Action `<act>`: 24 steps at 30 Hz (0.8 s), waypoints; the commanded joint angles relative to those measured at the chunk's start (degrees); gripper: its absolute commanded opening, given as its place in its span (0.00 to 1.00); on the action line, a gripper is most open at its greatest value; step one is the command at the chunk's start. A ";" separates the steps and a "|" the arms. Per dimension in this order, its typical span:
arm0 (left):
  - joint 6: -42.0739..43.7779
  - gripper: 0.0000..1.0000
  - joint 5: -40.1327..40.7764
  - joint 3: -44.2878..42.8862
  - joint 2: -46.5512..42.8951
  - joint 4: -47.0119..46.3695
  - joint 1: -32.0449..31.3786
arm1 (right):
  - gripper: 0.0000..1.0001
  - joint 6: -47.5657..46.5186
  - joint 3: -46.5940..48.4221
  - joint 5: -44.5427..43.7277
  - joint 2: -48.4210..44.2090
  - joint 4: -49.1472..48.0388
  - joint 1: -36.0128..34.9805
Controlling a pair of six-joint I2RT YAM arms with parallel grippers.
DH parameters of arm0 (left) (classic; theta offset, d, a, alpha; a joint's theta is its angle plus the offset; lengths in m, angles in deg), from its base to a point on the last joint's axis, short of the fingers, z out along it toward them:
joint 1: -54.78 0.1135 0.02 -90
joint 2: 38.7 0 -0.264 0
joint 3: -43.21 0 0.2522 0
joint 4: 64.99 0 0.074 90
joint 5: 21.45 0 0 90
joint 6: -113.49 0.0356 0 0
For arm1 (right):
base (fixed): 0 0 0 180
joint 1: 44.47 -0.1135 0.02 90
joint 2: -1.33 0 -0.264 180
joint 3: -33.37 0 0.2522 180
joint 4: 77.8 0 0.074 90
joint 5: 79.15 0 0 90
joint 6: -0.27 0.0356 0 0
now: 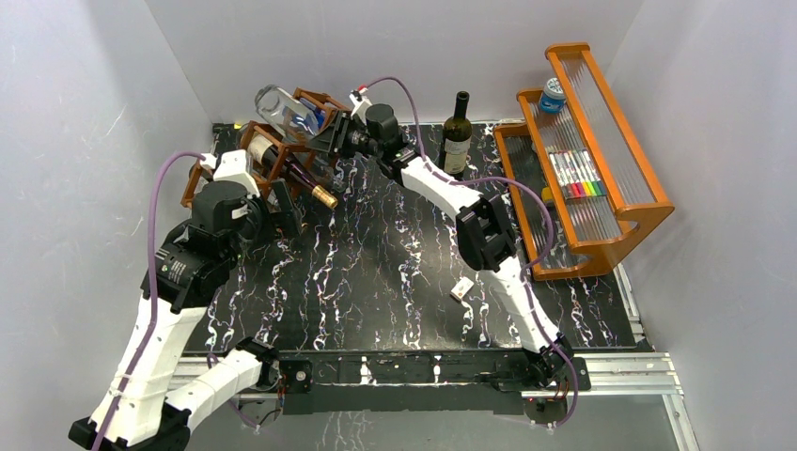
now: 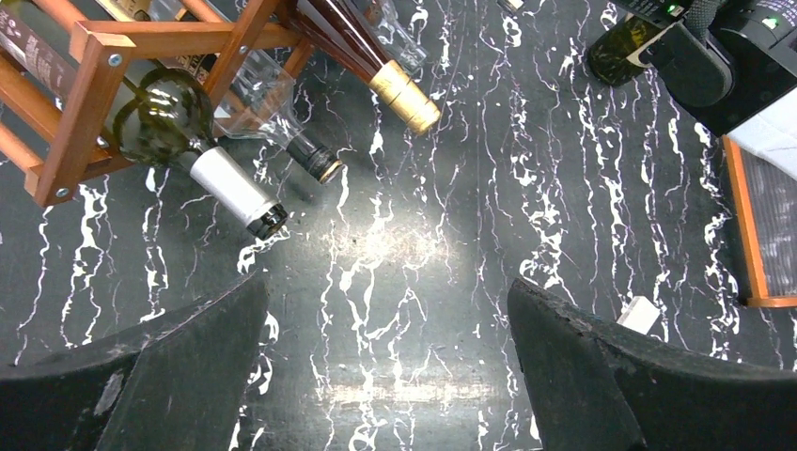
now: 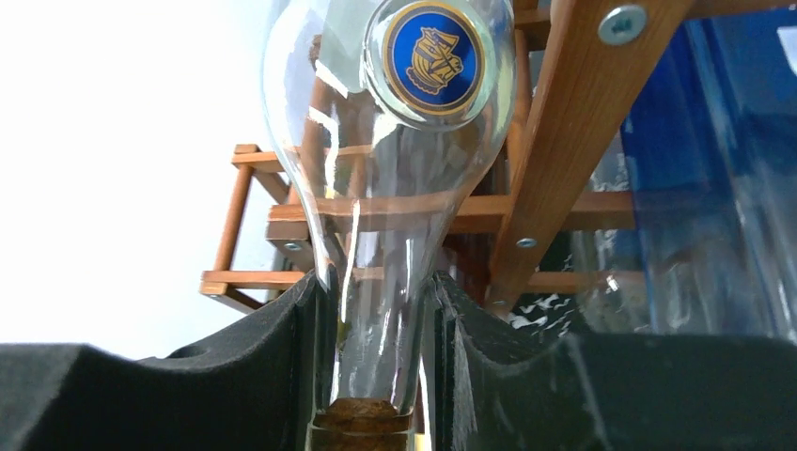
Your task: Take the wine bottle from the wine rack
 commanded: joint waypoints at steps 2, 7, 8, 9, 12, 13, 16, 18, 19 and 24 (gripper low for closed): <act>-1.73 0.98 -1.70 -1.42 -0.75 -0.89 0.20 | 0.00 10.16 -4.46 2.62 -10.54 -14.50 -0.33; -2.18 0.98 -2.00 -1.69 -1.36 -1.69 0.22 | 0.00 12.65 -10.14 3.28 -14.50 -19.18 -0.34; -2.18 0.98 -2.01 -1.90 -1.28 -1.76 0.23 | 0.00 13.00 -10.74 3.40 -15.08 -19.11 -0.33; -2.11 0.98 -2.04 -2.19 -1.18 -1.85 0.24 | 0.00 13.29 -11.25 3.63 -15.48 -19.08 -0.30; -2.00 0.98 -2.39 -2.93 -0.75 -1.73 0.17 | 0.00 15.27 -13.98 5.11 -17.11 -21.86 -0.31; -2.00 0.98 -2.52 -2.92 -0.72 -1.77 0.24 | 0.00 15.85 -15.51 5.37 -17.81 -23.46 -0.28; -2.00 0.98 -2.74 -2.84 -0.65 -1.90 0.21 | 0.00 16.80 -18.59 5.79 -19.68 -26.23 -0.37; -2.00 0.98 -2.76 -2.74 -0.55 -1.95 0.24 | 0.00 16.64 -20.06 5.98 -20.84 -26.30 -0.38; -2.00 0.98 -2.83 -2.71 -0.48 -1.95 0.25 | 0.00 17.02 -21.13 6.13 -21.50 -27.09 -0.36; -2.00 0.98 -2.81 -2.64 -0.22 -2.42 0.26 | 0.00 18.21 -24.91 6.95 -24.13 -30.45 -0.38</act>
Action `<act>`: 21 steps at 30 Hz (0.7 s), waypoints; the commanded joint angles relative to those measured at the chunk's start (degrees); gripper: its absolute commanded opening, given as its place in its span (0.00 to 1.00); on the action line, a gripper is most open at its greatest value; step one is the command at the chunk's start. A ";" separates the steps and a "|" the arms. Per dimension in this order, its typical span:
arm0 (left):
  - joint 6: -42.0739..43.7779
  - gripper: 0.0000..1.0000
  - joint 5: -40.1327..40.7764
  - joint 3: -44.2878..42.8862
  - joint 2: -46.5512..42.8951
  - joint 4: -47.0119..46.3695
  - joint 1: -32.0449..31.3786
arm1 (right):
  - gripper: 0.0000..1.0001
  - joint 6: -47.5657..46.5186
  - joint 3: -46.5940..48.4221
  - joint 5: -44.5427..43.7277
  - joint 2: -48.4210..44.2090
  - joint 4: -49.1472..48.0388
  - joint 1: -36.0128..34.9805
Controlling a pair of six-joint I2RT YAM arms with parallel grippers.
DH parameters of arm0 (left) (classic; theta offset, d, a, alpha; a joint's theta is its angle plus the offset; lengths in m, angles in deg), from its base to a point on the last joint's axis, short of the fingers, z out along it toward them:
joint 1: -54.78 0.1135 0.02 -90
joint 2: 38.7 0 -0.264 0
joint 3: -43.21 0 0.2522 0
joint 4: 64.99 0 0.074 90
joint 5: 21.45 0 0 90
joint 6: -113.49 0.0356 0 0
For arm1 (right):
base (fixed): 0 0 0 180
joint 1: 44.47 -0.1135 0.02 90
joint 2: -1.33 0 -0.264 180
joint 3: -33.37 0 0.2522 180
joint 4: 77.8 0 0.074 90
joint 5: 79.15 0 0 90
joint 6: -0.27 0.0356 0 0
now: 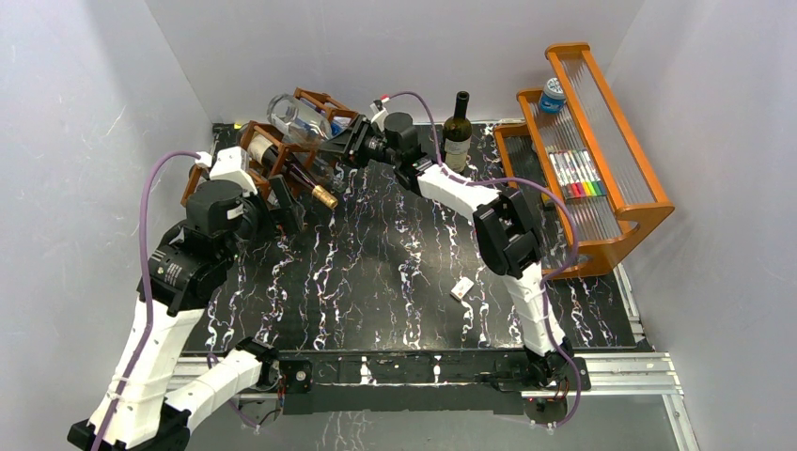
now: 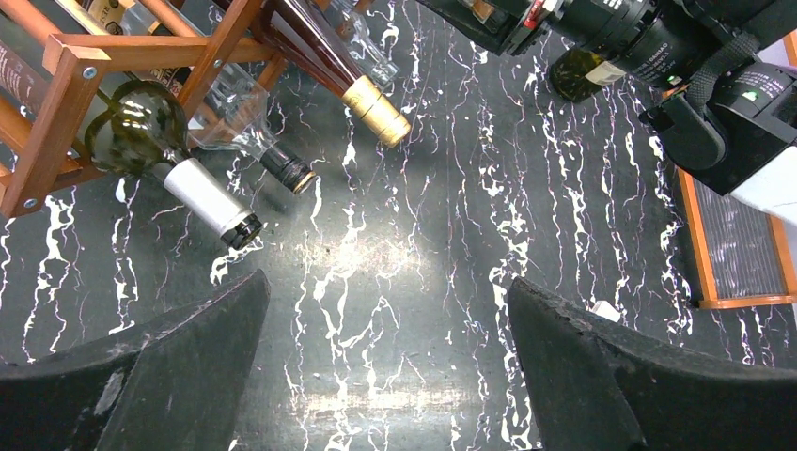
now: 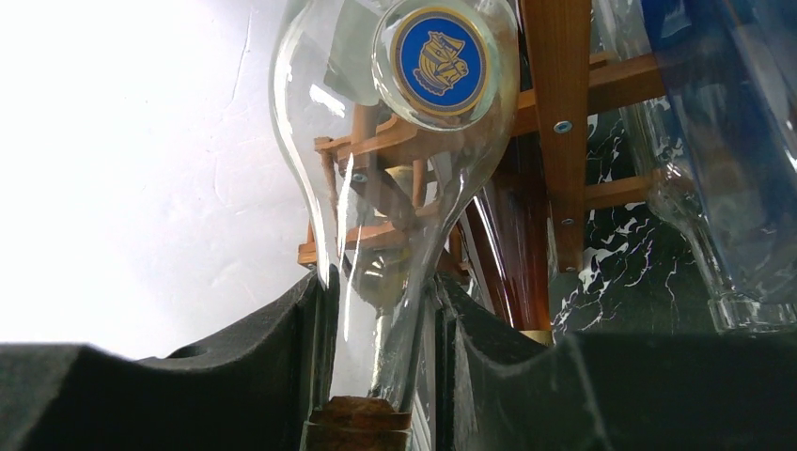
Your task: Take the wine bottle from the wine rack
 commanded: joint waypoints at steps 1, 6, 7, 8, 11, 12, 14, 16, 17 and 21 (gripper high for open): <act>0.09 0.98 -0.92 -1.72 0.19 -1.16 0.20 | 0.00 1.02 -0.16 6.36 -9.81 -18.79 -1.55; 0.58 0.98 -1.00 -2.06 0.75 -1.30 0.20 | 0.00 2.06 -3.61 6.50 -12.39 -21.57 -1.69; 0.62 0.98 -0.95 -2.10 0.73 -1.30 0.27 | 0.00 2.07 -4.27 6.37 -12.94 -21.87 -1.79; 0.67 0.98 -0.97 -2.15 0.73 -1.37 0.18 | 0.00 2.26 -4.90 6.34 -13.72 -22.38 -1.81; 0.80 0.98 -0.97 -2.10 0.75 -1.39 0.24 | 0.00 2.75 -6.77 6.39 -15.29 -22.91 -1.77; 0.84 0.98 -0.93 -2.13 0.67 -1.38 0.22 | 0.00 3.08 -7.78 6.34 -16.12 -23.20 -1.78; 0.72 0.98 -1.07 -1.97 0.36 -1.50 0.26 | 0.00 3.30 -9.97 6.12 -18.17 -23.30 -1.84; 0.51 0.98 -1.88 -1.93 0.21 -1.97 0.25 | 0.00 3.37 -12.75 5.76 -20.93 -23.63 -2.12; 0.45 0.98 -2.11 -2.01 0.20 -2.10 0.21 | 0.00 3.39 -14.18 5.66 -22.06 -23.90 -2.15; 0.66 0.98 -3.21 -2.66 0.52 -2.91 0.25 | 0.00 3.27 -20.81 4.92 -29.37 -23.00 -2.19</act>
